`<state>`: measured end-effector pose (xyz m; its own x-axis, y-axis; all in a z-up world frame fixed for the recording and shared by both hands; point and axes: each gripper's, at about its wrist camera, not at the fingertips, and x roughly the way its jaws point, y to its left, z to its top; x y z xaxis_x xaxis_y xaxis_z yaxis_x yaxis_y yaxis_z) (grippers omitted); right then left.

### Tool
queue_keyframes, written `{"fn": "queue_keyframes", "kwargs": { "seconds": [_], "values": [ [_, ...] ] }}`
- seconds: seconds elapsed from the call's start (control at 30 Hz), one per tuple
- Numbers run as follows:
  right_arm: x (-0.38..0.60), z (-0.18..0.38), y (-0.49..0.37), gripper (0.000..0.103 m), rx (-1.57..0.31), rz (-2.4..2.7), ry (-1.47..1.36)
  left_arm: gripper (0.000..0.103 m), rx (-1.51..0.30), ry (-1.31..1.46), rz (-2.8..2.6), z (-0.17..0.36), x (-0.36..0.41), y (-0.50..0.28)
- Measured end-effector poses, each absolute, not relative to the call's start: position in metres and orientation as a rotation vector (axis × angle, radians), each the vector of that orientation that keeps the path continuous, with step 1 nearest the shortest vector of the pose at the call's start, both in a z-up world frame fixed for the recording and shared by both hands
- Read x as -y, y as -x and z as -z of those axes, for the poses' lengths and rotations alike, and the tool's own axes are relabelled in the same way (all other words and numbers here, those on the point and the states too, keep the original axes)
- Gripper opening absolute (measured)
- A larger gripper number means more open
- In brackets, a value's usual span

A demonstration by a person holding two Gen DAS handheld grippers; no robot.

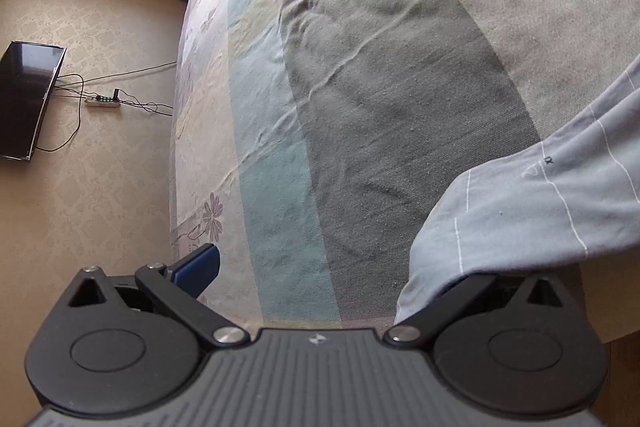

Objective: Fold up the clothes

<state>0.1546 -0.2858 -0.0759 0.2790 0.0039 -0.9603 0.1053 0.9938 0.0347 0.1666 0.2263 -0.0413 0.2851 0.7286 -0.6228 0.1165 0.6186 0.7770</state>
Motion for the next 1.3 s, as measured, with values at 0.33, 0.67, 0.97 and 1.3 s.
{"fn": "queue_keyframes", "kwargs": {
  "seconds": [0.33,0.67,0.97,1.3],
  "values": [
    [0.191,0.047,-0.194,0.103,-1.235,-0.23,0.041,0.103,-1.011,-0.717,-0.563,0.036,-0.243,-0.126],
    [0.017,0.029,-0.24,0.103,-1.197,-0.47,0.242,0.103,-1.026,-0.723,-0.442,0.077,-0.29,-0.071],
    [-0.136,0.032,-0.257,0.103,-1.177,-0.777,0.382,0.103,-1.124,-0.347,-0.564,0.076,-0.375,-0.039],
    [-0.33,0.059,-0.278,0.048,-1.095,-1.271,0.522,0.103,-1.071,-0.106,-0.496,0.069,-0.387,-0.026]
  ]
}}
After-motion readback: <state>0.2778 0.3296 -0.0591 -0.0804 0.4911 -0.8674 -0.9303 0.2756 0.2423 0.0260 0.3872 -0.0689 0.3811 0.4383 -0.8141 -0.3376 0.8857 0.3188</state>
